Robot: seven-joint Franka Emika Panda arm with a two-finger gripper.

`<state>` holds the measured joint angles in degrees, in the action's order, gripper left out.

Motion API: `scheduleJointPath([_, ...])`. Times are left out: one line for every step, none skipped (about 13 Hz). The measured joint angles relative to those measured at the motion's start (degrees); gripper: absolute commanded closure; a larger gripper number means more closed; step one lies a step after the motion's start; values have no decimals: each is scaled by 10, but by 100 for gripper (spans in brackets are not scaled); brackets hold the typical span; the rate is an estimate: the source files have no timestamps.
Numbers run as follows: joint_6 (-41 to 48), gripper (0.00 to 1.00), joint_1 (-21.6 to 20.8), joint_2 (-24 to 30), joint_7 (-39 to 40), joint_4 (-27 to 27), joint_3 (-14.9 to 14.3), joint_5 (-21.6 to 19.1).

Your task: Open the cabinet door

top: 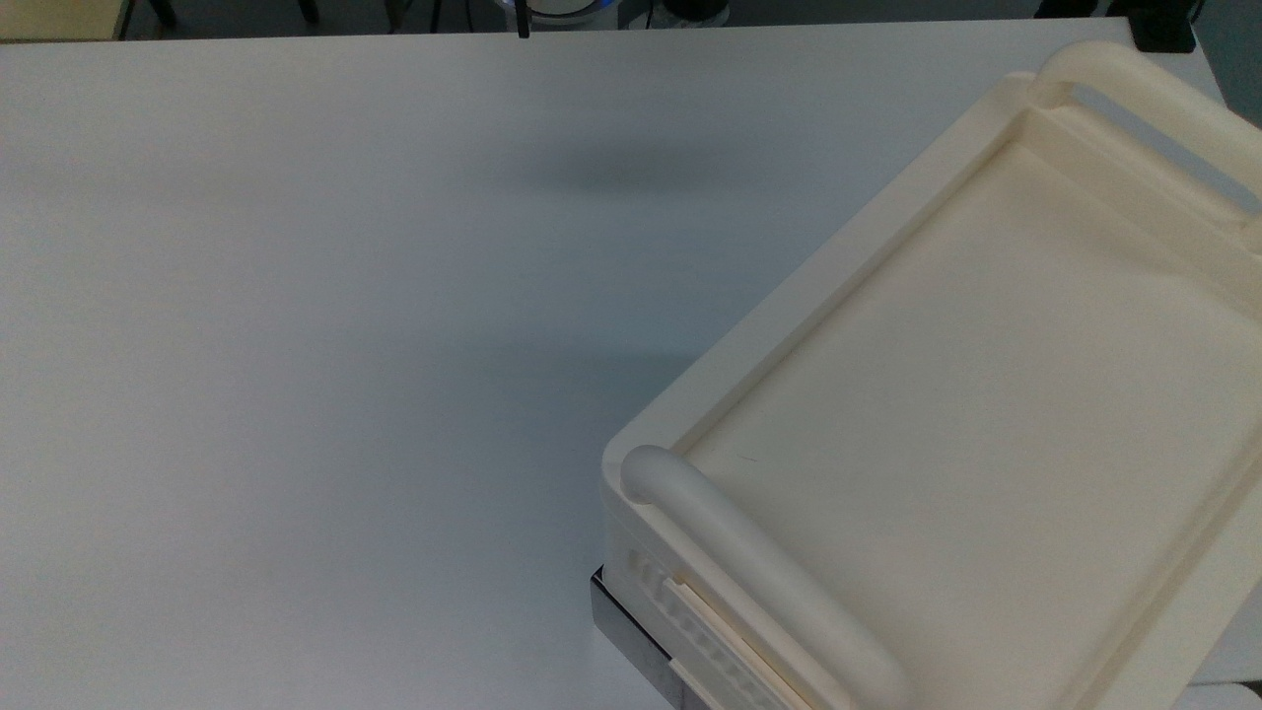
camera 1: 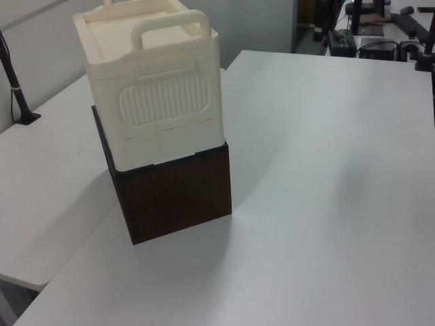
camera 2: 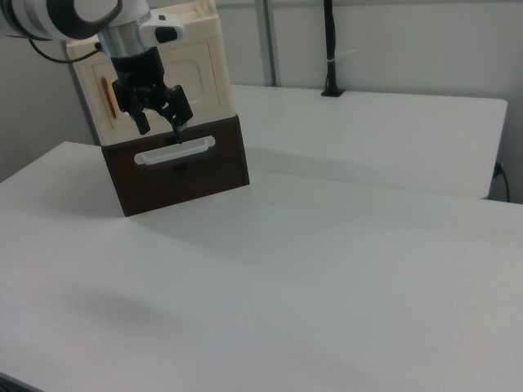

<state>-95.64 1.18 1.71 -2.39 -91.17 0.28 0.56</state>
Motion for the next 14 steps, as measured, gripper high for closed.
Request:
scheduleJointPath([0, 0, 0, -1, 0, 0, 0, 0])
scheduleJointPath([0, 0, 0, -2, 0, 0, 1, 0])
scheduleJointPath([0, 0, 0, -3, 0, 0, 1, 0])
scheduleJointPath([0, 0, 0, -5, 0, 0, 2, 0])
scheduleJointPath([0, 0, 0, -6, 0, 0, 3, 0])
scheduleJointPath([0, 0, 0, -7, 0, 0, 3, 0])
scheduleJointPath([0, 0, 0, -7, 0, 0, 3, 0])
scheduleJointPath([0, 0, 0, -7, 0, 0, 3, 0])
scheduleJointPath([0, 0, 0, -7, 0, 0, 3, 0])
scheduleJointPath([0, 0, 0, -7, 0, 0, 3, 0])
scheduleJointPath([0, 0, 0, -7, 0, 0, 3, 0])
scheduleJointPath([0, 0, 0, -7, 0, 0, 3, 0])
scheduleJointPath([0, 0, 0, -7, 0, 0, 3, 0])
scheduleJointPath([0, 0, 0, -7, 0, 0, 3, 0])
